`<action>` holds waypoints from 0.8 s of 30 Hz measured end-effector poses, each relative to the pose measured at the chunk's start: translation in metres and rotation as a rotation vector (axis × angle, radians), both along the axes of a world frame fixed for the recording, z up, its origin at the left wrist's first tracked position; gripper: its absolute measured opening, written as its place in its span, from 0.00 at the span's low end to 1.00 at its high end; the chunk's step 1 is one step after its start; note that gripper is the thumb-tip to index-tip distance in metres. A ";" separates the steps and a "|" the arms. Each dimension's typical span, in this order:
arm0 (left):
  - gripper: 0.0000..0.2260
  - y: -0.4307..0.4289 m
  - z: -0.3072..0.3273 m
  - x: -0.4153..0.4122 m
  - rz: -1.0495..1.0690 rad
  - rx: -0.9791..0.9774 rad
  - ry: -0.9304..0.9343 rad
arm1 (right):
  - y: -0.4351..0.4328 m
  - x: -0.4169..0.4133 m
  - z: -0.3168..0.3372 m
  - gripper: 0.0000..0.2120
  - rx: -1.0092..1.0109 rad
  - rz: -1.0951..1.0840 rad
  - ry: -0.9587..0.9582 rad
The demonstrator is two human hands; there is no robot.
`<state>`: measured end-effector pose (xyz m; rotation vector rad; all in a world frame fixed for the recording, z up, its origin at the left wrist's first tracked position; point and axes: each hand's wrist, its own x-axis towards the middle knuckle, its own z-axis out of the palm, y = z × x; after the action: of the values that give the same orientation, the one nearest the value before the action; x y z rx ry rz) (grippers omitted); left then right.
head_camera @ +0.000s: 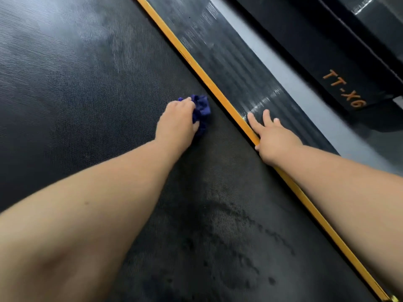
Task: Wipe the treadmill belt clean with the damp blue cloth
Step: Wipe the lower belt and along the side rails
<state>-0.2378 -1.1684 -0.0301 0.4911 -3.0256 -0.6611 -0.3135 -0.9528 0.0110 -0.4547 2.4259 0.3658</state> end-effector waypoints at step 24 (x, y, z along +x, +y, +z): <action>0.29 0.043 0.005 0.027 -0.648 -0.331 -0.123 | 0.006 -0.001 0.000 0.47 -0.074 0.032 0.050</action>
<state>-0.2109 -1.1257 -0.0255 -0.4942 -3.2965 -0.1068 -0.3144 -0.9465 0.0108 -0.5237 2.4897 0.3048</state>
